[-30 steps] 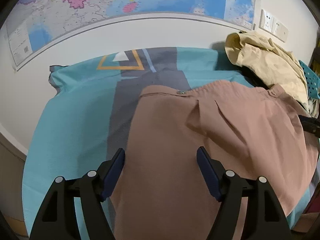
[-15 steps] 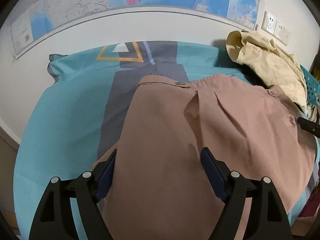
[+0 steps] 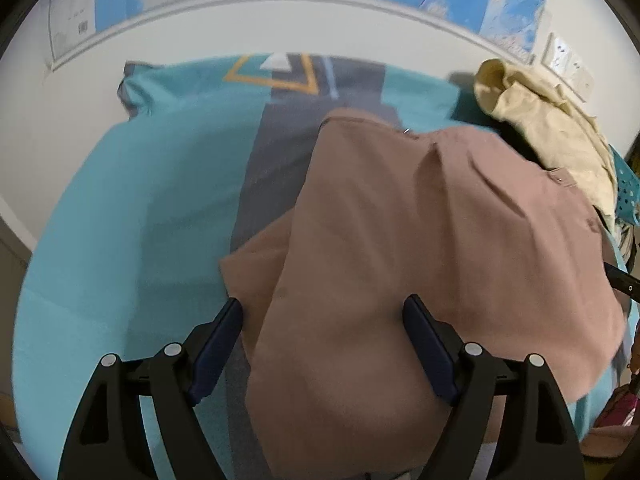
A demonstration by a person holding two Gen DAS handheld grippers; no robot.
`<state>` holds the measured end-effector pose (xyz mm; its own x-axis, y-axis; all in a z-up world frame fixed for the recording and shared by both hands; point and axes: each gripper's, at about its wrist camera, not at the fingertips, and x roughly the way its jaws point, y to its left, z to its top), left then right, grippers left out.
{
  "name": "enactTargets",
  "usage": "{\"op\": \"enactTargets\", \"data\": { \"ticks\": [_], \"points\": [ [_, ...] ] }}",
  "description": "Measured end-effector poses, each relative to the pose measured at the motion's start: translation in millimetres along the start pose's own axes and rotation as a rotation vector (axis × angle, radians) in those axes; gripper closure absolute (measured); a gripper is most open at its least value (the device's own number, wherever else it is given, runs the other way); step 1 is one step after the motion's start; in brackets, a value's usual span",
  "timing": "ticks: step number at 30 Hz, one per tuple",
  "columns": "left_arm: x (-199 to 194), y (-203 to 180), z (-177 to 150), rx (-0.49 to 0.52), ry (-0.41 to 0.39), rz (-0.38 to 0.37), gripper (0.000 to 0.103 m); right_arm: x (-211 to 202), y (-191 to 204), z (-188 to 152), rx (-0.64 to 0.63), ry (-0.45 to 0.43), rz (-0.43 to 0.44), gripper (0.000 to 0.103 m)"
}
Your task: Fold large clothes
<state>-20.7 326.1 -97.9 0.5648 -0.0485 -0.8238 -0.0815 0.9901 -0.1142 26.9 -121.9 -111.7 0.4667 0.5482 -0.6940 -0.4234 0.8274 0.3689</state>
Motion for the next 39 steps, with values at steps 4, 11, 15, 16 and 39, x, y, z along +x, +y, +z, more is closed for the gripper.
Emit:
{"op": "enactTargets", "data": {
  "ticks": [4, 11, 15, 16, 39],
  "points": [
    [-3, 7, -3, -0.046, -0.003, -0.016, 0.020, -1, 4, 1, -0.004, -0.004, -0.016, 0.038],
    [-36, 22, -23, -0.109, -0.039, -0.064, 0.019, -20, 2, -7, 0.012, -0.038, 0.008, 0.035],
    [-53, 28, -39, -0.163, -0.046, -0.140, 0.019, -26, 6, -10, 0.010, -0.051, 0.030, 0.032],
    [-55, 29, -43, -0.179, -0.042, -0.168, 0.019, -28, 8, -11, 0.008, -0.055, 0.040, 0.032],
    [-21, -15, -51, -0.269, 0.041, -0.526, 0.010, -58, 5, -32, 0.075, -0.094, 0.175, 0.030]
  ]
}}
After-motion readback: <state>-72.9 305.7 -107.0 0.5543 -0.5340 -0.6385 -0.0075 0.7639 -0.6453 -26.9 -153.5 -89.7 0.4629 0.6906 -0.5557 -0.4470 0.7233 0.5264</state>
